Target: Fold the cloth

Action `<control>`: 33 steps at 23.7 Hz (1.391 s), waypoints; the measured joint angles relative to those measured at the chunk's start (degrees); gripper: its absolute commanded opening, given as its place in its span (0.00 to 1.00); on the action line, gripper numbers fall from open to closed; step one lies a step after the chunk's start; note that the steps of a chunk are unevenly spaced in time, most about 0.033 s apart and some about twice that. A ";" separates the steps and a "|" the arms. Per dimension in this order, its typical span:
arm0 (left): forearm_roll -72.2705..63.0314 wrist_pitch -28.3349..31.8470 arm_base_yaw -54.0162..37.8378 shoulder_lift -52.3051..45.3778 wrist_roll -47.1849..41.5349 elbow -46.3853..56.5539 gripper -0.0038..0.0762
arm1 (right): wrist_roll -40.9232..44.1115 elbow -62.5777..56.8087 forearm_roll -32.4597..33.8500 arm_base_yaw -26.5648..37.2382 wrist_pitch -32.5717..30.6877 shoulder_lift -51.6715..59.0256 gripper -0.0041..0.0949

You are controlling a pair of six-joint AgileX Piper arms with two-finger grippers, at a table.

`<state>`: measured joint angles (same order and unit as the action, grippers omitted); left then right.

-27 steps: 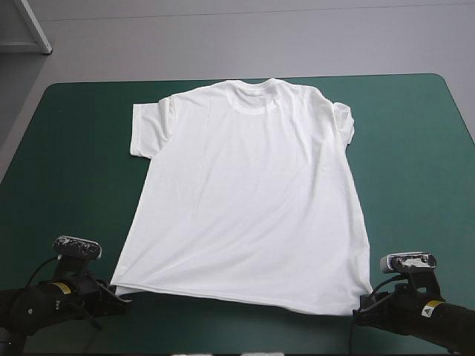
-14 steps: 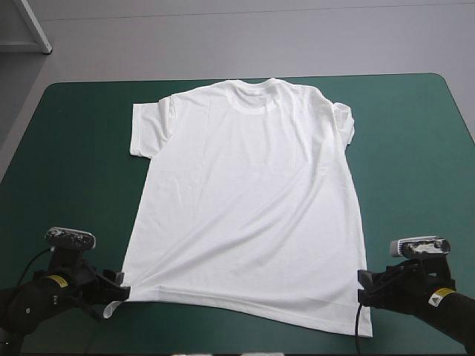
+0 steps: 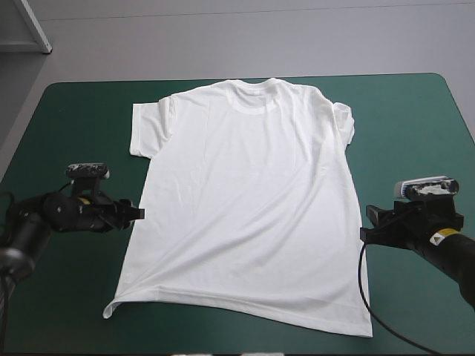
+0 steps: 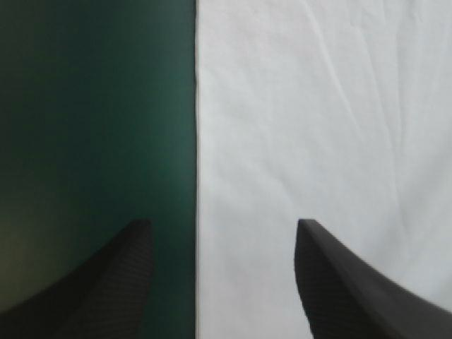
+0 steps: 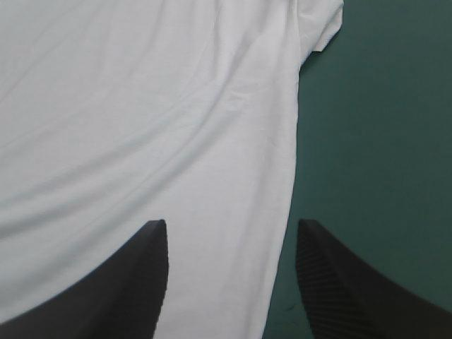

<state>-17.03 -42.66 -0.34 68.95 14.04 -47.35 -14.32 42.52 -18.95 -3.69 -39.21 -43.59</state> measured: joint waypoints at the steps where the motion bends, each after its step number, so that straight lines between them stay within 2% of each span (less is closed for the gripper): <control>1: -1.24 0.27 0.00 3.34 1.10 -2.08 0.60 | -0.61 0.54 0.00 0.00 0.32 -1.63 0.56; 10: -4.95 0.48 0.00 26.56 4.76 -23.10 0.60 | -3.28 3.76 -0.16 0.00 2.18 -10.68 0.56; 14: -4.95 0.48 0.00 31.18 5.94 -25.33 0.60 | -3.52 3.82 -0.26 0.00 3.07 -10.74 0.56; 20: -5.77 4.29 0.05 36.69 8.09 -26.02 0.58 | -3.52 3.82 -0.59 0.00 5.54 -10.85 0.56; 26: -5.83 6.46 3.25 37.84 10.78 -26.65 0.41 | -3.52 3.82 -0.91 0.00 5.86 -10.85 0.53; 28: -5.29 7.03 4.20 38.03 10.84 -26.69 0.29 | -3.52 3.82 -0.91 0.00 5.86 -10.85 0.50; 30: -4.82 7.54 4.61 38.22 10.84 -26.69 0.09 | -3.52 3.82 -0.91 0.00 5.88 -10.85 0.47; 33: -3.68 8.19 4.65 38.33 10.77 -26.69 0.07 | -4.36 3.86 -0.91 0.00 5.93 -11.40 0.47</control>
<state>-20.71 -34.47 4.31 107.28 24.81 -74.04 -18.67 46.39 -19.86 -3.69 -33.28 -54.99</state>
